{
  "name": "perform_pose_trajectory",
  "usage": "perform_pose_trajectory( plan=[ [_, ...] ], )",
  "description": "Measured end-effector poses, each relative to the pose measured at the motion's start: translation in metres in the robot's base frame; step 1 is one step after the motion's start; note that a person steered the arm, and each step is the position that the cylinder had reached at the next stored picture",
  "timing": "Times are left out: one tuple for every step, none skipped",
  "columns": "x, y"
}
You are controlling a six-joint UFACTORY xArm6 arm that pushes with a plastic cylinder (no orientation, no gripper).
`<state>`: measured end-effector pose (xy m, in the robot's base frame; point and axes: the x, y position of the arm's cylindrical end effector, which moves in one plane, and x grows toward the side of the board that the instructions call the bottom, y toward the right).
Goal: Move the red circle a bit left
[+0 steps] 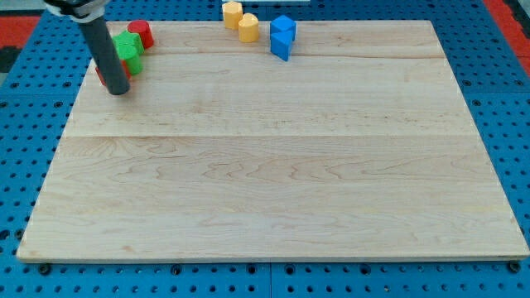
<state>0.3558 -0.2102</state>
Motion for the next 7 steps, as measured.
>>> perform_pose_trajectory(
  plan=[
    [0.000, 0.027],
    [0.000, 0.055],
    [-0.052, 0.088],
    [-0.134, 0.081],
    [-0.164, 0.029],
    [-0.165, 0.016],
    [-0.164, -0.002]
  ],
)
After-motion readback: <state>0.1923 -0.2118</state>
